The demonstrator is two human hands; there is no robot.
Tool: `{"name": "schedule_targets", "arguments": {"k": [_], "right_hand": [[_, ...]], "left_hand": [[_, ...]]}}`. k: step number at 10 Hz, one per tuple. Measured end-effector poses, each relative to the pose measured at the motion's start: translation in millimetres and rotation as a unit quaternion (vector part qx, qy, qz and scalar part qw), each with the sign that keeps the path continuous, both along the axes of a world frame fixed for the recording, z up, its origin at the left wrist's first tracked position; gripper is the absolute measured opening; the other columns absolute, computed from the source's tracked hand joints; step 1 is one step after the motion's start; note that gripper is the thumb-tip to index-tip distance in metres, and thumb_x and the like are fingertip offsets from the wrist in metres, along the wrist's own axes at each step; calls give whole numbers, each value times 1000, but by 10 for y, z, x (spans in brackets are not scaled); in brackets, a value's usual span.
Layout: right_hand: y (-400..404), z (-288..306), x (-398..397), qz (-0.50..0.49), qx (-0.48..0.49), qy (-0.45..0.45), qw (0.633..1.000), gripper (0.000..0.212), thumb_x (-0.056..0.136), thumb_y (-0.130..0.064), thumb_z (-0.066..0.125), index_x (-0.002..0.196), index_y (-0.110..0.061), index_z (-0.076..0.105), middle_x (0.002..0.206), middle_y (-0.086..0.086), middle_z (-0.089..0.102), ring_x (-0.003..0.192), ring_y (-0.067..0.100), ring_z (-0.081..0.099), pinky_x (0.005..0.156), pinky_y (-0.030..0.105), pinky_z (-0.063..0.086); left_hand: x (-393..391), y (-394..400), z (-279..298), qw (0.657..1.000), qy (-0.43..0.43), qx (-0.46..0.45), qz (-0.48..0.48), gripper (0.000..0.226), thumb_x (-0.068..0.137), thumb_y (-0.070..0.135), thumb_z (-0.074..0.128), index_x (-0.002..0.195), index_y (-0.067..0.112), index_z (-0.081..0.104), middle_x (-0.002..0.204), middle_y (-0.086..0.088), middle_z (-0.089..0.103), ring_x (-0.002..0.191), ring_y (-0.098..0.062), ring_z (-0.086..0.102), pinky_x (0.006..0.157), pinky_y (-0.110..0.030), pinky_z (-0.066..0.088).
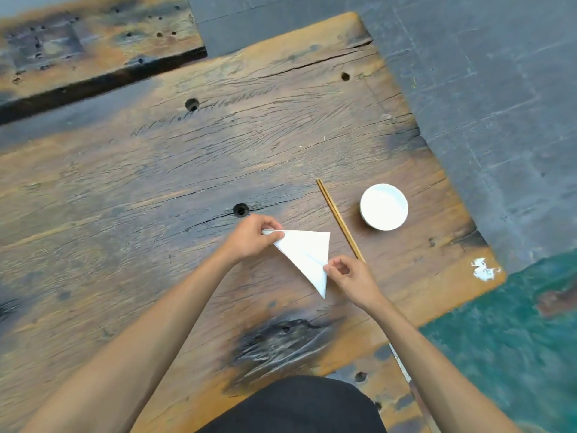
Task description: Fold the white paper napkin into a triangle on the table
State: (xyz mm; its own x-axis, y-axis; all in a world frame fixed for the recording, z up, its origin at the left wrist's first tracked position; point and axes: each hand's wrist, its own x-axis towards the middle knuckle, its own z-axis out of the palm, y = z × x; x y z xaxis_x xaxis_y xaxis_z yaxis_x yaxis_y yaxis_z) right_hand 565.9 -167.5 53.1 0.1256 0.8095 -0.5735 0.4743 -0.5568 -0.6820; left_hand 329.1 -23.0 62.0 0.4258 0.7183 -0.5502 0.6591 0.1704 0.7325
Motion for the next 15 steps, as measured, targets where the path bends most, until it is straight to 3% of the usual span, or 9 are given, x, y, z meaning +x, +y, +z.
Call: {"name": "schedule_targets", "arguments": {"k": [2,5,6,7,8,9,10,13,15], "right_hand": [[65,-282,64,-34,-64,-10,997,12,98,-28,69,97,-17,73,90,-9,71,83,3,63,62,9,45],[207,-512,68,-62,-139,-54,987,12,99,-37,66,95,-26,69,86,-15,66,82,2,61,59,17,40],[234,-523,53,-48,-140,-73,986,12,98,-37,66,89,-29,66,79,-20,61,76,-2,58,57,17,40],[237,-512,29,-37,-140,-96,985,19,96,-37,66,78,-34,61,74,-22,61,71,-3,58,53,18,38],[237,-501,4,-33,-143,-120,982,24,96,-37,67,74,-33,58,73,-19,62,70,-1,59,53,21,42],[245,-488,-12,-28,-147,-134,980,20,95,-34,67,78,-26,64,74,-12,65,71,6,64,62,30,56],[235,-482,-19,-27,-136,-145,980,20,95,-34,68,80,-21,66,73,-8,67,70,10,65,66,35,60],[184,-487,-6,-24,-117,-137,983,21,96,-37,68,82,-23,64,74,-11,66,71,7,64,65,33,59],[198,-320,-4,44,-44,-177,982,22,101,-42,58,89,-24,62,80,-8,67,74,13,64,62,33,56]], "left_hand": [[348,231,-270,995,50,48,-73,16,95,20,67,105,10,75,102,1,71,94,-14,59,78,-26,39],[569,383,-589,984,102,59,-135,15,96,24,63,105,18,73,110,-1,74,102,-19,65,84,-32,46],[604,395,-615,978,120,73,-155,15,94,23,61,103,20,73,104,-1,75,87,-21,63,80,-37,52],[630,399,-603,969,132,91,-186,15,93,23,60,103,21,71,101,-1,74,87,-24,64,78,-44,55],[641,386,-605,965,140,113,-190,14,92,27,60,103,23,68,106,2,71,98,-25,64,78,-43,54],[630,378,-635,969,153,132,-145,13,93,31,61,104,25,66,111,3,67,101,-21,63,81,-42,53],[579,394,-686,973,154,151,-87,16,93,31,66,107,22,65,110,3,61,92,-16,61,76,-35,49],[402,456,-727,971,168,159,-57,28,94,43,66,110,21,58,108,5,51,91,-10,48,73,-34,40],[323,398,-582,970,143,185,-72,30,99,42,58,121,22,60,115,3,53,94,-16,59,78,-39,52]]}}
